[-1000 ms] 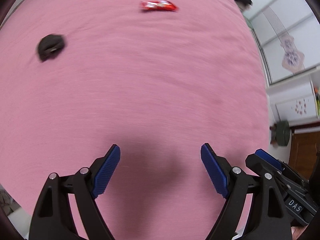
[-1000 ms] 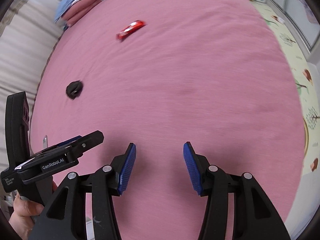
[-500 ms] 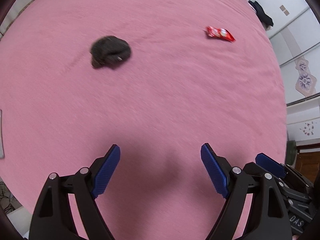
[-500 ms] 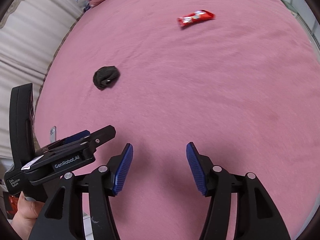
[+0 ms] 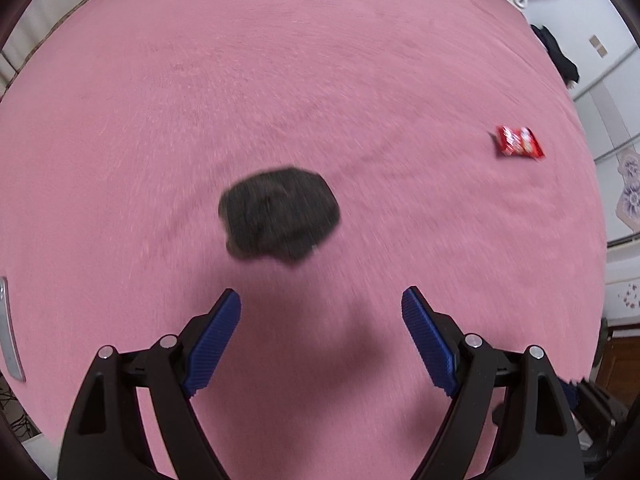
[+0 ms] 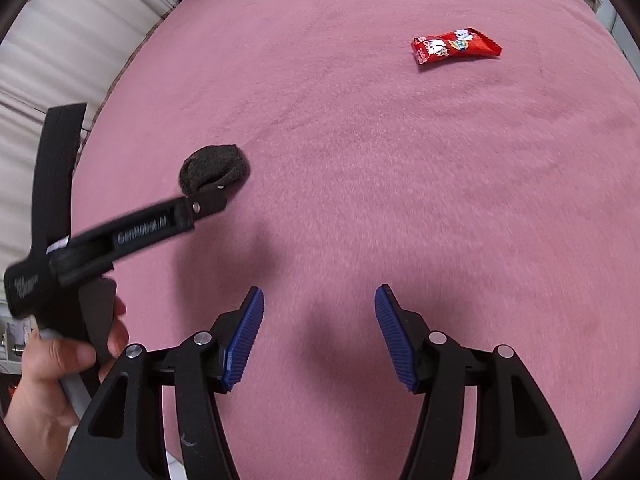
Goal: Collect trash
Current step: 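Grasp the black sock with the left tool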
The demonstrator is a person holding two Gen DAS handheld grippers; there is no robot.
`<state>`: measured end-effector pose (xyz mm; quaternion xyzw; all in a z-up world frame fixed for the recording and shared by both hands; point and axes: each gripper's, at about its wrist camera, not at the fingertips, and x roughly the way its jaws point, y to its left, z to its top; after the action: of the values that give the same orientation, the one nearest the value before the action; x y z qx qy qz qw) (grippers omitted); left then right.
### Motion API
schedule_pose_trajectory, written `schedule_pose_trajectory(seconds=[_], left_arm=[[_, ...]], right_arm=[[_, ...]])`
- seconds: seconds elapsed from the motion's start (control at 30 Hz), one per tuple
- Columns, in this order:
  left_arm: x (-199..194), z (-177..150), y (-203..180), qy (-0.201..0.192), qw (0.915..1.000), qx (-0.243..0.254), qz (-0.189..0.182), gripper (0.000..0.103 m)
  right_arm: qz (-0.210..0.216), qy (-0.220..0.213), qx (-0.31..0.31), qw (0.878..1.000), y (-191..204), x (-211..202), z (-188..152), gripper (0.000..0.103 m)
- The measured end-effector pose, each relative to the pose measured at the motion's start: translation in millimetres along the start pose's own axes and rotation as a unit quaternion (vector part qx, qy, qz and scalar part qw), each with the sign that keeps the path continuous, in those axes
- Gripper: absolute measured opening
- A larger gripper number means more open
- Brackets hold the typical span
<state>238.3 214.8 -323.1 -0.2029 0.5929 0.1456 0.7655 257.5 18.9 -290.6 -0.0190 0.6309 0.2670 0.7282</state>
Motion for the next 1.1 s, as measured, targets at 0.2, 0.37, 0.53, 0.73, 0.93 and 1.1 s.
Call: schedule_pose_trajectory(seconds=[0.2,0.37,0.53,0.73,0.93,1.1], left_arm=[[23.9,27.8,5.2,0.006,0.9998,-0.010,0.017,0.075],[28.2,45.5,-2.0,0.000,0.9988,0.006,0.048,0.063],[23.7,67.4,-9.4,-0.018,0.9985,0.010,0.050,0.035],[34.1,94.2,-23.7,-0.008,0.9998,0.018,0.003,0.005],[22.4,89.0,4.5,-0.020,0.9993,-0.028,0.013,0.056],[26.8,77.5,10.9,-0.012,0.9994,-0.022,0.024,0.058]], right_arm=[[-0.005,0.010,0.004,1.000,-9.6,18.6,17.1,0.057],[-0.006,0.014,0.010,1.000,-19.8,26.9,28.4,0.057],[-0.018,0.008,0.031,0.999,-38.0,26.7,42.3,0.057],[-0.030,-0.003,0.060,0.998,-63.3,25.4,63.5,0.057],[-0.008,-0.015,0.075,0.997,-75.9,21.6,71.8,0.057],[-0.003,-0.014,0.072,0.997,-73.8,24.4,75.7,0.057]])
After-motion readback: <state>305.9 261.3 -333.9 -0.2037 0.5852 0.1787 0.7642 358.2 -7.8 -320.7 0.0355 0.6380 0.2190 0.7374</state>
